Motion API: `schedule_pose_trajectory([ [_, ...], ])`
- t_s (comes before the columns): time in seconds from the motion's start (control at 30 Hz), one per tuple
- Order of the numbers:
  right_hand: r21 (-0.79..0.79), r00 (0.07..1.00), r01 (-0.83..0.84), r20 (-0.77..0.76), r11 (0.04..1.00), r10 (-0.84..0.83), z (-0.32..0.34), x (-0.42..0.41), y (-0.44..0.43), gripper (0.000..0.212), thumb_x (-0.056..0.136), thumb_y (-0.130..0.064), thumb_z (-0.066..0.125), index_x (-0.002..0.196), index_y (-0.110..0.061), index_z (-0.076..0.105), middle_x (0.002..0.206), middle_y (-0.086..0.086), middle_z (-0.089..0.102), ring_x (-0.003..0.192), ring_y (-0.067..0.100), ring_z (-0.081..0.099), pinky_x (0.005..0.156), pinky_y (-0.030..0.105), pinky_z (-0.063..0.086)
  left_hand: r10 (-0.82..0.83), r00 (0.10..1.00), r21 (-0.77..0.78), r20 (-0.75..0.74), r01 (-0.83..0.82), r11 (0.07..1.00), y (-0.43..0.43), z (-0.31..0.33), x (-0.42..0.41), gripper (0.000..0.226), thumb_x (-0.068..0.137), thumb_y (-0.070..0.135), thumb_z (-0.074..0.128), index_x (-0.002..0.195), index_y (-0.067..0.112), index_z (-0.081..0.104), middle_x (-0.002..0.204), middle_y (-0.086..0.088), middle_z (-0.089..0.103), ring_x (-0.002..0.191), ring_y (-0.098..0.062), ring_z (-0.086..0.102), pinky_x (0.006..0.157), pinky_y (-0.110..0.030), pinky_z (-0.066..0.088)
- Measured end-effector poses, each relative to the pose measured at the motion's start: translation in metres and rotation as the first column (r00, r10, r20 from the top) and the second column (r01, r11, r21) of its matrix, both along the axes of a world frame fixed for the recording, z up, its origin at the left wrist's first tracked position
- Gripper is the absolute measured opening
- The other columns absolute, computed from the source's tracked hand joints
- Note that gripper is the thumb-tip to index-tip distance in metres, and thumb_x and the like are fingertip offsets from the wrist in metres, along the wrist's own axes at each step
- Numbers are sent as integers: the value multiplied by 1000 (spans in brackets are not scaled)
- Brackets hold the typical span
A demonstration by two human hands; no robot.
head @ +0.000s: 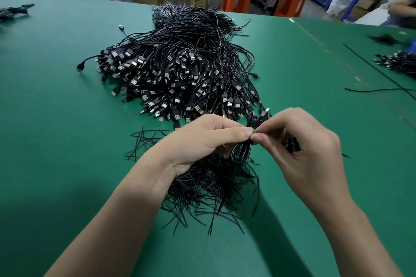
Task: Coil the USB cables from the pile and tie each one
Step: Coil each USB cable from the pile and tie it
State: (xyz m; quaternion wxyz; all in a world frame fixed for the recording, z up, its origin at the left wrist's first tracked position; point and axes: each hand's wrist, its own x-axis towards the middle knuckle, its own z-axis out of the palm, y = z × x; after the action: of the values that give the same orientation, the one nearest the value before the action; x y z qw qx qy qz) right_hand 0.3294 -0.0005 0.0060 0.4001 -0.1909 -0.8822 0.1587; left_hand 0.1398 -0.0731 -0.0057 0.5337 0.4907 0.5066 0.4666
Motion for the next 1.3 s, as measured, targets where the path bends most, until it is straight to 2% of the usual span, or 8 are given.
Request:
schedule_pose_trajectory([
  [0.27, -482, 964, -38, -248, 875, -95, -8, -15, -15, 13, 95, -18, 68, 85, -25, 62, 73, -8, 61, 61, 13, 51, 57, 24, 42, 86, 995, 152, -47, -78, 985, -1, 5, 4, 27, 102, 33, 63, 81, 27, 79, 76, 13, 63, 74, -4, 54, 79, -28, 39],
  [0.37, -728, 879, -229, -440, 646, -185, -5, -22, -20, 10, 93, -17, 69, 85, -19, 63, 67, -6, 51, 54, 11, 42, 52, 24, 41, 345, 900, 420, -266, -214, 882, 2, 5, 11, 27, 99, 33, 69, 77, 18, 69, 71, 10, 51, 67, -8, 45, 64, -27, 39],
  [0.5, -830, 785, -480, -551, 284, -284, 0, -27, -19, 4, 85, -13, 66, 89, -12, 64, 71, -3, 51, 51, 5, 35, 47, 16, 37, 680, 601, 766, -421, -167, 621, 2, 3, 17, 11, 96, 27, 73, 94, 16, 76, 75, 7, 57, 75, -13, 54, 70, -32, 48],
  [0.63, -818, 752, -561, -569, 128, -334, 4, -30, -18, 12, 83, -6, 62, 95, -9, 61, 72, -1, 57, 48, 2, 35, 43, 13, 35, 754, 504, 859, -422, -43, 510, -1, -2, 16, 19, 99, 18, 71, 116, 14, 78, 81, 6, 73, 69, -13, 66, 62, -36, 56],
  [0.7, -836, 759, -524, -546, 164, -354, 4, -30, -18, 10, 86, -3, 60, 94, -9, 59, 71, 0, 55, 47, 3, 35, 43, 14, 35, 719, 541, 832, -437, -61, 551, -2, -3, 17, 24, 99, 16, 69, 122, 17, 76, 79, 12, 72, 62, -4, 65, 57, -33, 56],
  [0.83, -855, 798, -378, -496, 357, -344, 4, -28, -20, 16, 96, 3, 56, 90, -11, 60, 72, 4, 47, 50, 6, 35, 47, 17, 37, 492, 830, 626, -264, -241, 742, -1, -1, 17, 25, 105, 16, 57, 116, 14, 79, 92, 7, 78, 78, -5, 75, 64, -24, 58],
  [1.03, -854, 835, -291, -447, 430, -322, -1, -29, -28, 14, 94, -9, 66, 82, -16, 65, 70, 7, 49, 54, 9, 37, 50, 18, 37, 402, 911, 451, -89, -323, 832, 4, 3, 15, 9, 95, 14, 75, 92, 8, 81, 67, 12, 72, 53, 4, 60, 55, -3, 41],
  [1.3, -835, 890, -201, -374, 513, -261, 3, -29, -32, 10, 91, -24, 69, 87, -15, 70, 66, -5, 59, 54, 4, 48, 50, 15, 40, 279, 958, 325, -62, -245, 914, 0, 6, -2, 10, 89, 21, 81, 93, 29, 79, 76, 3, 74, 67, -3, 66, 54, -24, 55],
])
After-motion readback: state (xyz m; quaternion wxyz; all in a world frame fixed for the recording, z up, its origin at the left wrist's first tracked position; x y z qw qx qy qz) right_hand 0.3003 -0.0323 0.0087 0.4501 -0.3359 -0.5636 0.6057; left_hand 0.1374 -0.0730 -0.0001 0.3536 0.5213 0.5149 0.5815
